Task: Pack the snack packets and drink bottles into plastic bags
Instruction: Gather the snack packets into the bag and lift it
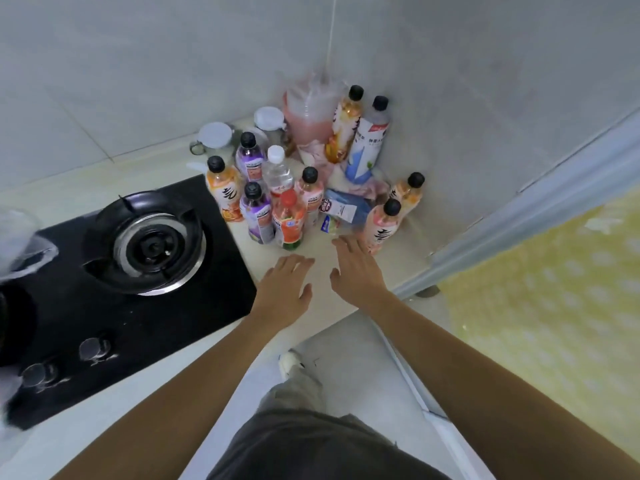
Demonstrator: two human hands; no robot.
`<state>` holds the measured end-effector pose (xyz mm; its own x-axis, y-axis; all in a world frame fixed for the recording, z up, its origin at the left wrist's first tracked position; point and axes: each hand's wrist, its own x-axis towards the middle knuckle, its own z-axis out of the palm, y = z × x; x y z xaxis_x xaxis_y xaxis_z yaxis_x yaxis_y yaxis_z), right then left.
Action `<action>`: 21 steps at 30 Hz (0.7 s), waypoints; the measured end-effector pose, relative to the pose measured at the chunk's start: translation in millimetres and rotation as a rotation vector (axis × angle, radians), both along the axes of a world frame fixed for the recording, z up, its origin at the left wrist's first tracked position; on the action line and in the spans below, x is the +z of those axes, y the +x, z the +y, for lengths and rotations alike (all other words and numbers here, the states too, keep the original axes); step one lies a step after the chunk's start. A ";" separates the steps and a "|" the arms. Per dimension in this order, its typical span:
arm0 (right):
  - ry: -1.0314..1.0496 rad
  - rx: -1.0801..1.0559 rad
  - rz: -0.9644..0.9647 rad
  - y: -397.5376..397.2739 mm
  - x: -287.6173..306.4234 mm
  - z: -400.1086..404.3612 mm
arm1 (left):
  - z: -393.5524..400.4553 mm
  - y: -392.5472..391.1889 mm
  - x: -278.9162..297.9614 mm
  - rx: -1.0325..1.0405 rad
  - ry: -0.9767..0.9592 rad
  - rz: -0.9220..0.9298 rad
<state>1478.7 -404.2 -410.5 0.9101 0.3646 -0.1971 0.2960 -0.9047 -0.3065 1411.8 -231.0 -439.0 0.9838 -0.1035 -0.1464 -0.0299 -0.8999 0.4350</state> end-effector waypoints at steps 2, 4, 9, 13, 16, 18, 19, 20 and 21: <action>0.028 -0.015 0.006 22.6 -5.0 6.4 | -8.5 21.8 -6.8 -0.033 -0.001 0.030; 0.014 0.006 -0.011 46.1 -11.8 11.7 | -14.9 42.5 -13.1 -0.062 0.000 0.042; -0.090 0.054 0.035 90.7 -23.1 22.6 | -29.3 89.1 -31.2 -0.071 -0.038 0.012; -0.174 0.073 0.030 110.8 -34.2 30.9 | -39.7 110.5 -46.7 -0.031 -0.086 -0.095; -0.190 0.060 0.063 120.6 -43.2 32.2 | -48.6 118.8 -55.0 0.036 -0.155 -0.090; -0.154 0.021 0.064 120.4 -47.2 32.3 | -51.8 118.7 -58.5 0.090 -0.179 -0.075; -0.134 0.004 0.069 120.3 -47.9 32.7 | -53.0 117.9 -58.7 0.099 -0.173 -0.071; -0.120 -0.006 0.083 120.2 -47.3 33.1 | -53.6 115.8 -59.4 0.098 -0.156 -0.066; -0.115 -0.008 0.100 120.9 -46.5 33.4 | -53.9 112.9 -59.0 0.093 -0.132 -0.054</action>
<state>1599.6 -370.8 -456.9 0.8868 0.3271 -0.3266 0.2617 -0.9377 -0.2284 1524.7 -284.9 -498.0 0.9961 -0.0266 -0.0841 0.0241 -0.8350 0.5497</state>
